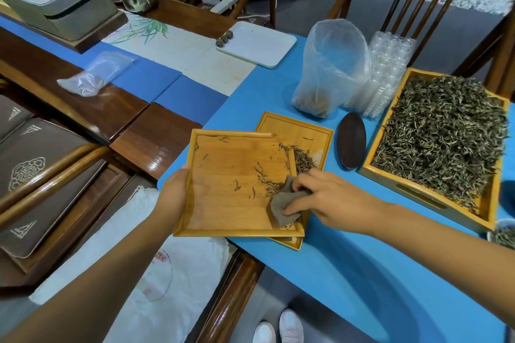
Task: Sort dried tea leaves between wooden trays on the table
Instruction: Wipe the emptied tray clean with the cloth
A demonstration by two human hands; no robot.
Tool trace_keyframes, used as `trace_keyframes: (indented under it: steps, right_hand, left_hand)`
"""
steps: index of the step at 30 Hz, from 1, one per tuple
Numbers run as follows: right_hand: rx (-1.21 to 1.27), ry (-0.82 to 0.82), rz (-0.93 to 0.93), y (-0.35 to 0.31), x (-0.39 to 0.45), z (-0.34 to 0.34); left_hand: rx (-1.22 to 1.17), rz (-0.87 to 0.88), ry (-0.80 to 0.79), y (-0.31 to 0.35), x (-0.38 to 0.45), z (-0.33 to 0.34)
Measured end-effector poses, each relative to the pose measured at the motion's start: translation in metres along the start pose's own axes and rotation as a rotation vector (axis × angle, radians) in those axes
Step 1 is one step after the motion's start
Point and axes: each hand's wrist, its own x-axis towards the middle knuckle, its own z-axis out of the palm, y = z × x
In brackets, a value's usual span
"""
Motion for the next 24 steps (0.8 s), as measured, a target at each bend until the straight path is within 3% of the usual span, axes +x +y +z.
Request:
trace_keyframes:
  steps: [7, 16, 24]
  right_hand:
    - [-0.098, -0.043, -0.056, -0.008, -0.014, 0.018]
    - [-0.215, 0.059, -0.061, -0.005, -0.013, 0.03]
    - [-0.296, 0.156, 0.004, 0.007, -0.002, 0.03]
  left_hand:
    - [0.054, -0.009, 0.023, 0.0, 0.0, 0.001]
    - [0.181, 0.013, 0.094, 0.0, 0.005, -0.005]
    - [0.276, 0.01, 0.063, 0.008, 0.002, -0.008]
